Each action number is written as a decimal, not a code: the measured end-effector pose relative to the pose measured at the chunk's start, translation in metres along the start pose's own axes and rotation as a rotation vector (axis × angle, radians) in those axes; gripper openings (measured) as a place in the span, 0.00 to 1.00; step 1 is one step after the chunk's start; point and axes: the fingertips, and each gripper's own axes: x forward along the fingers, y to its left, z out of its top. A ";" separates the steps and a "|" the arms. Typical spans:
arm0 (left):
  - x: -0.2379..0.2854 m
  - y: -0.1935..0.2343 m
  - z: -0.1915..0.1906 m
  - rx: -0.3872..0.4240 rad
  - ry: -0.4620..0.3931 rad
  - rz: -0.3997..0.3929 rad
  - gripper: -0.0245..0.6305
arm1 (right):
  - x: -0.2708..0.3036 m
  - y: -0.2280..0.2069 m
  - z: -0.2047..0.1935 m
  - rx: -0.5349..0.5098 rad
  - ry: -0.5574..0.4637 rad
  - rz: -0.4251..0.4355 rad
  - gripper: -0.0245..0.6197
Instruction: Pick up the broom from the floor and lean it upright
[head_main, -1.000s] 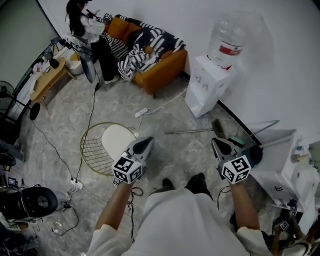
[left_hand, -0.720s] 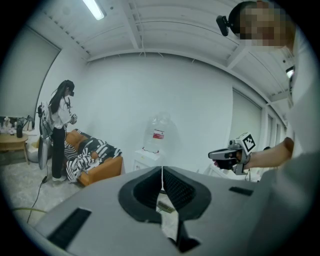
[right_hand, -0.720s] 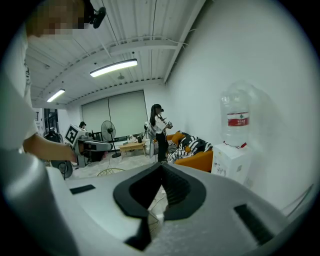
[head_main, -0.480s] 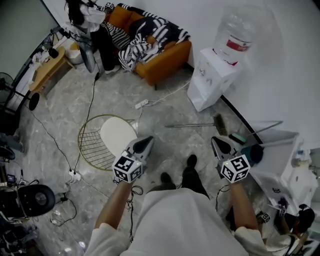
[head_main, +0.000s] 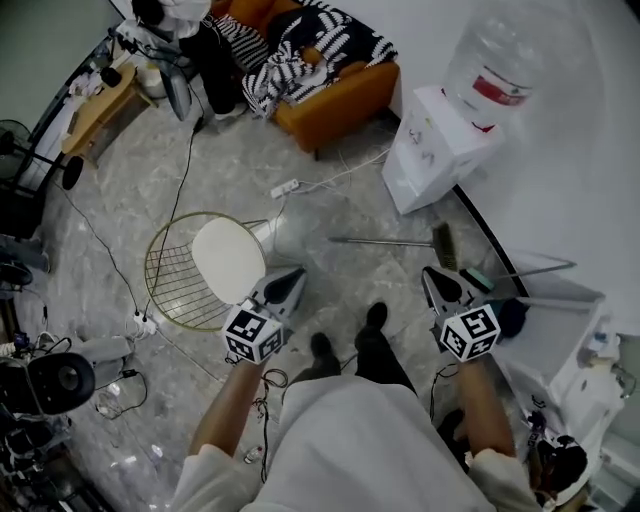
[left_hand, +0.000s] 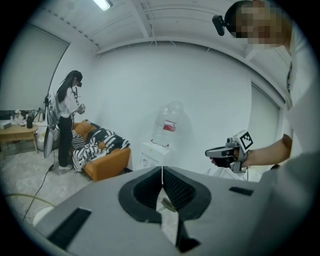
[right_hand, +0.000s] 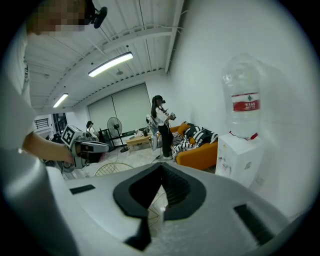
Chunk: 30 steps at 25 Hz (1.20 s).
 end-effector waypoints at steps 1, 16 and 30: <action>0.009 -0.002 -0.001 -0.003 0.008 0.007 0.05 | 0.003 -0.010 -0.001 0.003 0.006 0.008 0.03; 0.127 0.004 -0.033 -0.057 0.067 0.093 0.05 | 0.077 -0.114 -0.045 0.028 0.094 0.135 0.03; 0.201 0.093 -0.128 -0.041 0.071 0.066 0.05 | 0.201 -0.128 -0.118 0.007 0.180 0.165 0.04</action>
